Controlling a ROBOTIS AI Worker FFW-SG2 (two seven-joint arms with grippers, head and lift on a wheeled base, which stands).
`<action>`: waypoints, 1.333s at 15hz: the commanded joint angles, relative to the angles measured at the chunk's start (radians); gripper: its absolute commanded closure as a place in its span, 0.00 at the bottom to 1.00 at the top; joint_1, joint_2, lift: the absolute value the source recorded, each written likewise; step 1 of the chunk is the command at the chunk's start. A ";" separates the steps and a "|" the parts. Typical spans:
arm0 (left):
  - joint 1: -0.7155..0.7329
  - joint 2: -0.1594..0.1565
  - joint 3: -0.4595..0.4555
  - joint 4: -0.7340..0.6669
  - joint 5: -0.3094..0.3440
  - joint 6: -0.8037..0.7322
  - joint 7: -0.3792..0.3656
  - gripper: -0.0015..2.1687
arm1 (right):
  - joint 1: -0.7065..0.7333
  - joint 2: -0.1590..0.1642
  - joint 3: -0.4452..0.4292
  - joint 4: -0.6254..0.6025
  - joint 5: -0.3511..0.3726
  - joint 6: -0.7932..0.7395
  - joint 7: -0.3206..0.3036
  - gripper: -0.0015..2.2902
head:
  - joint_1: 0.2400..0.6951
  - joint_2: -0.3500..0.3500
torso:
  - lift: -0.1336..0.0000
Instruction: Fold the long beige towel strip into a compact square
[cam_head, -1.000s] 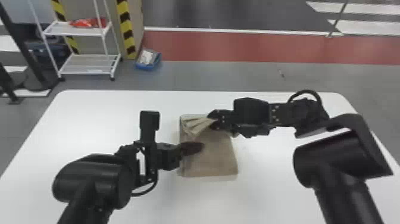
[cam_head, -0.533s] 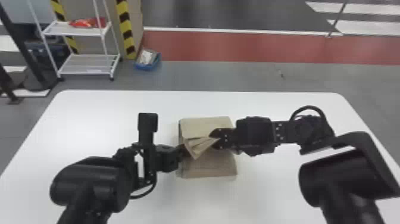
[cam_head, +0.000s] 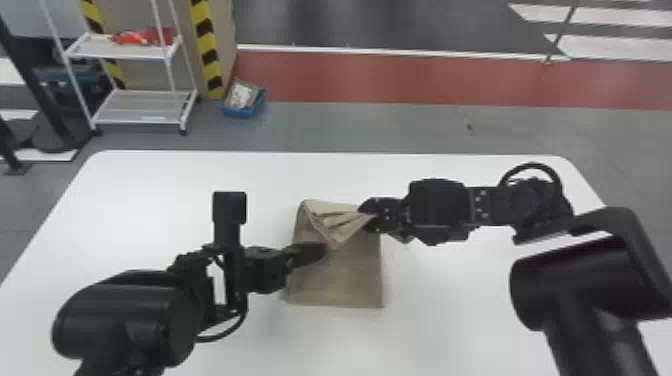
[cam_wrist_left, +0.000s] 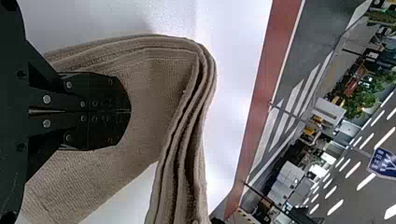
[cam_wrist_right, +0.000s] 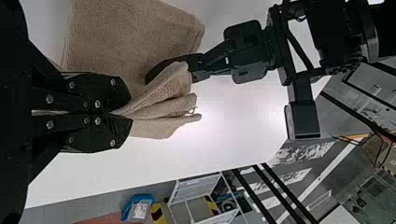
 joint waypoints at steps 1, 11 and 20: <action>0.027 0.006 0.022 -0.070 0.010 0.053 -0.003 0.89 | -0.011 0.001 -0.003 0.010 -0.004 0.000 -0.002 0.88 | 1.00 0.41 | 0.07; 0.104 0.056 0.017 -0.162 0.013 0.108 -0.014 0.89 | -0.124 0.066 0.008 0.103 0.014 0.009 -0.016 0.87 | 1.00 0.48 | 0.07; 0.090 0.044 0.004 -0.148 -0.007 0.105 0.001 0.89 | -0.083 0.044 0.005 0.063 0.005 0.024 0.001 0.87 | 1.00 0.47 | 0.07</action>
